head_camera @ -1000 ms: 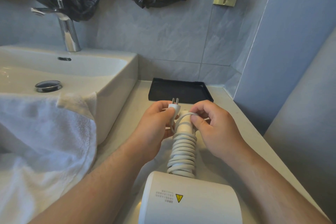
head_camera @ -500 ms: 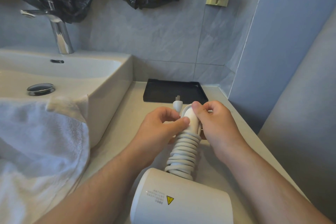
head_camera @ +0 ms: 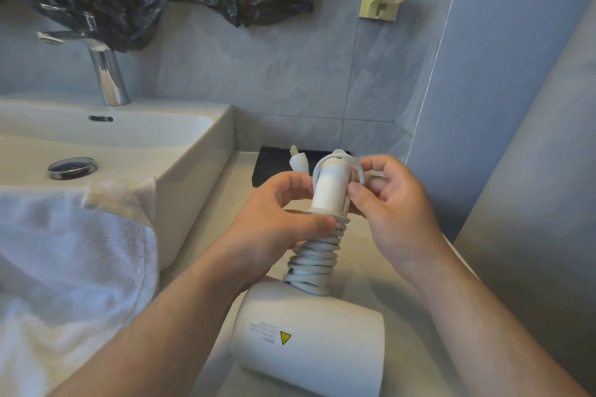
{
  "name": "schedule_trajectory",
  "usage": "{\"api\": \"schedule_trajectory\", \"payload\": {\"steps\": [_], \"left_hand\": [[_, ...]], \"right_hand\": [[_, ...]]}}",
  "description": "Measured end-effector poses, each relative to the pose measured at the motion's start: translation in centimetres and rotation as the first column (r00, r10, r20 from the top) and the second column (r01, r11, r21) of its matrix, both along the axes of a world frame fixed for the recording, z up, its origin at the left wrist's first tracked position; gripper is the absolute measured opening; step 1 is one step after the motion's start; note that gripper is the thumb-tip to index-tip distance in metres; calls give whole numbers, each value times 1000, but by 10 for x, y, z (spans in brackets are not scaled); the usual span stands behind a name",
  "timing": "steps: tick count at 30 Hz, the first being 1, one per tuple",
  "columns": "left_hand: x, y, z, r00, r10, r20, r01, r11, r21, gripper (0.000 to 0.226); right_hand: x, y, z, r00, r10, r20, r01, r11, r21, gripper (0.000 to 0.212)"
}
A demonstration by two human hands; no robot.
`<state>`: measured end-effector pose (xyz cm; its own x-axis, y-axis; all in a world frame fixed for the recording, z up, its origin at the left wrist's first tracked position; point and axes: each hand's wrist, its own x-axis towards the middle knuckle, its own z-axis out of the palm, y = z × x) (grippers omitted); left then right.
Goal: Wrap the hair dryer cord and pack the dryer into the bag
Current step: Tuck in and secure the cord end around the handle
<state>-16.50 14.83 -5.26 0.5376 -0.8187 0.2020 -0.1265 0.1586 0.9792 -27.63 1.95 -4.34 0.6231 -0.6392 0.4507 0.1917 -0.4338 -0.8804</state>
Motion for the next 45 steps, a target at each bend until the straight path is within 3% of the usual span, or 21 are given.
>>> {"api": "schedule_trajectory", "payload": {"steps": [6,15,20,26,33,37,40,42,45], "left_hand": [[0,1,0,1000,-9,-10,9,999,-49,65],[0,1,-3,1000,13,-12,-15,991,-134,51],[-8,-1,-3,990,120,68,-100,964,-245,35],[-5,-4,-1,974,201,104,-156,930,-334,40],[-6,-3,0,951,291,104,-237,902,-362,25],[-6,-3,-2,926,364,106,-304,880,-366,29],[-7,-4,-5,898,416,146,-344,869,-356,29],[-8,-5,-7,883,434,180,-356,868,-346,34],[-13,-5,-9,872,424,245,-330,878,-348,41]], "right_hand": [[1,2,-2,999,-36,-2,36,998,-54,12],[0,5,-1,998,55,6,-54,998,-23,14],[1,7,-2,996,62,56,-58,995,-80,18],[0,11,-1,992,31,124,-16,993,-121,12],[-1,15,-1,995,66,75,-55,989,-140,14],[-1,12,-1,985,159,70,-161,987,26,10],[4,8,-5,971,224,84,-239,918,317,45],[6,10,-5,974,227,2,-211,904,372,59],[5,12,0,977,213,-21,-184,887,425,36]]}}
